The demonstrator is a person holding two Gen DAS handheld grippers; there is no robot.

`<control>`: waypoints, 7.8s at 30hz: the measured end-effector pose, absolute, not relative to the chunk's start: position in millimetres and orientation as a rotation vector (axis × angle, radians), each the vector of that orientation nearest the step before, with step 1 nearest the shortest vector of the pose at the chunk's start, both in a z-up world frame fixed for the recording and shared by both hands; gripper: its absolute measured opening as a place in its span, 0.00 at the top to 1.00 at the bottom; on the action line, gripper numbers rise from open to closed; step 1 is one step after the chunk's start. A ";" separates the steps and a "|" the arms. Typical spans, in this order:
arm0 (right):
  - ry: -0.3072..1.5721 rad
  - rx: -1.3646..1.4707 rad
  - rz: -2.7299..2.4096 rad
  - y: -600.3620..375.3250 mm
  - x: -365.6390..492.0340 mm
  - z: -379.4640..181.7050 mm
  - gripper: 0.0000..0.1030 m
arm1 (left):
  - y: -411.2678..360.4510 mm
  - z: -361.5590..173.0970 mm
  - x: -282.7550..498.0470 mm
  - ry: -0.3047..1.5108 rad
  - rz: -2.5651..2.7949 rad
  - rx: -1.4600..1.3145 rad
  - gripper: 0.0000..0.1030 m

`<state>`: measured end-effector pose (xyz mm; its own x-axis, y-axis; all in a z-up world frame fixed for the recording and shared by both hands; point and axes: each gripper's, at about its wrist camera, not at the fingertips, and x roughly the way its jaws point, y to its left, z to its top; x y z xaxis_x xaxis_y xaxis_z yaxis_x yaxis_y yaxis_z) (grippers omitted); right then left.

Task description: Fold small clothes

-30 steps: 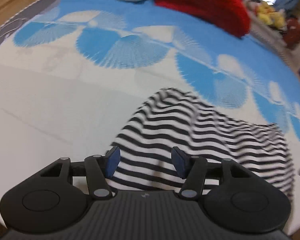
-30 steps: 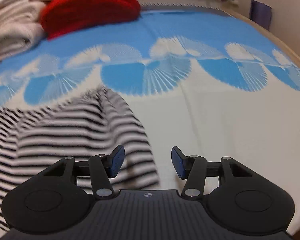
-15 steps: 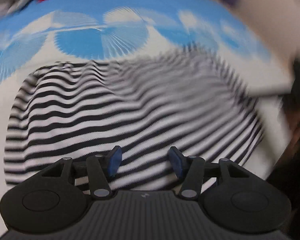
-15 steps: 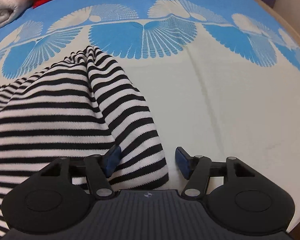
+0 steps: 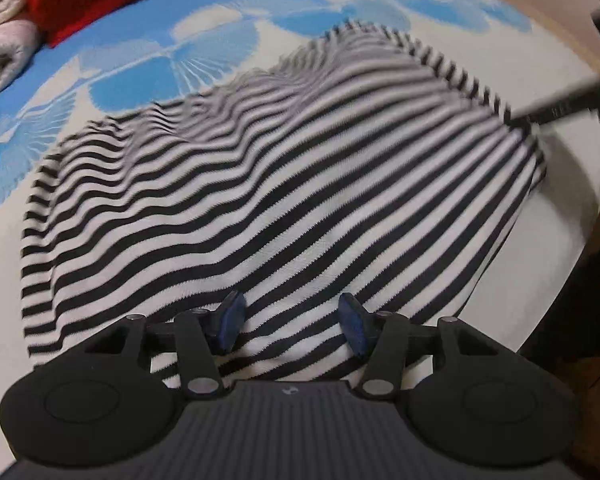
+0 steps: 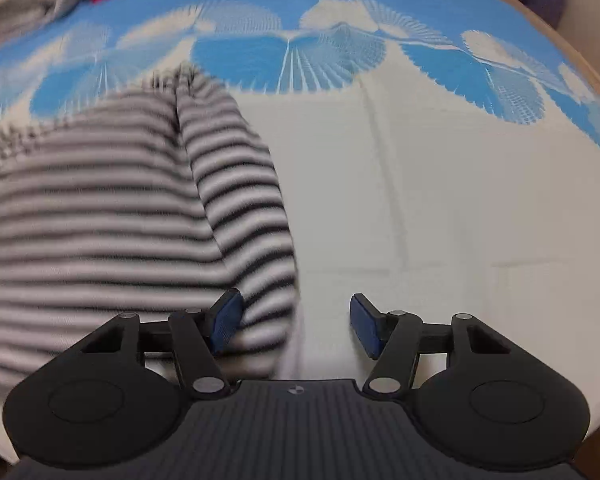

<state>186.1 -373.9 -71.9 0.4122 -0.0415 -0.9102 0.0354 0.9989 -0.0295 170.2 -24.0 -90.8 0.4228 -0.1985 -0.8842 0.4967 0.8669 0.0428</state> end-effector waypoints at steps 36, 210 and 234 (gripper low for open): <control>0.674 0.242 0.066 -335.8 92.7 29.3 0.45 | 173.0 -103.5 110.2 1.056 0.084 -0.648 0.46; 0.976 0.522 0.252 -359.5 226.0 -49.4 0.94 | -5.7 -32.7 363.8 0.743 -0.138 -0.333 0.53; 0.871 0.600 0.230 -317.4 302.5 -53.4 0.56 | 13.0 -76.7 346.0 1.139 -0.300 -0.073 0.20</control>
